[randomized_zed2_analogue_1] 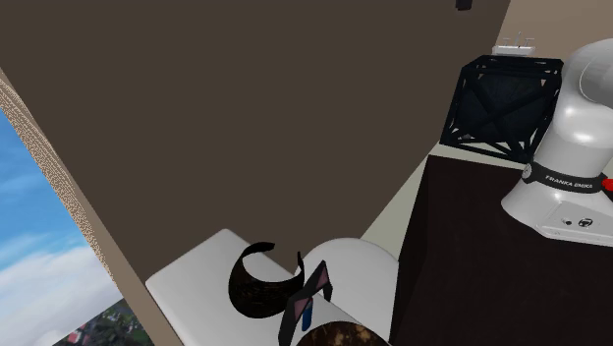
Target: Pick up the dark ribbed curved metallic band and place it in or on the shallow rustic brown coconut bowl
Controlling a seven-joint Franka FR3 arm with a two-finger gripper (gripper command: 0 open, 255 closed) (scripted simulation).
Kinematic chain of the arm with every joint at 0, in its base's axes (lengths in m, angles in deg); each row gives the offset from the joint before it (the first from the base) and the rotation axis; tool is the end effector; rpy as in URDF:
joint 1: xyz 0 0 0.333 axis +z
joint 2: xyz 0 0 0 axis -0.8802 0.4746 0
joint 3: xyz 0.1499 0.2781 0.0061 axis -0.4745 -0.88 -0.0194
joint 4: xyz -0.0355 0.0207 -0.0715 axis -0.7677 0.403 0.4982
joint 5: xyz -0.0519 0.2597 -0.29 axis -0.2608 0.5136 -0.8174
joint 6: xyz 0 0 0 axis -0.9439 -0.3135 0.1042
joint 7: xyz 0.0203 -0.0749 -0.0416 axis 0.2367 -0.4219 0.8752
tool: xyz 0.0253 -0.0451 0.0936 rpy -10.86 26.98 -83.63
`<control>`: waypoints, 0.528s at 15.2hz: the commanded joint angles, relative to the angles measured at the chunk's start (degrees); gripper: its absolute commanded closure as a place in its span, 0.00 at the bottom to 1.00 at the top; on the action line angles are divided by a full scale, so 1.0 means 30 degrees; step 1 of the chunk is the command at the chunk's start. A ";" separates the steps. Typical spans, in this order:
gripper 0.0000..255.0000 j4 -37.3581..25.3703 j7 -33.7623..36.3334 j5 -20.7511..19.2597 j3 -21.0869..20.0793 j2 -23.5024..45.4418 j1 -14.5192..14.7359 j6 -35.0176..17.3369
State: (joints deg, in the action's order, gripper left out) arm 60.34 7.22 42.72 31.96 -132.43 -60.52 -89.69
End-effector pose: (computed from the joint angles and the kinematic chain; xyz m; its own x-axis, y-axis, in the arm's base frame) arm 0.3017 -0.0220 0.5964 0.9957 -0.0061 -0.0928 0.0024 -0.9958 0.0911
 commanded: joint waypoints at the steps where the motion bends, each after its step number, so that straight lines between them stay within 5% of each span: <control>1: 0.00 0.0000 0.0000 0.0000 0.0000 0.0000 0.0000 0.0000; 8: 0.00 0.1933 0.0031 0.0327 -0.0647 0.2294 0.0942 -0.4596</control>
State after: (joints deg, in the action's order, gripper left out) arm 65.13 7.39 43.65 30.23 -126.51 -58.06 -101.22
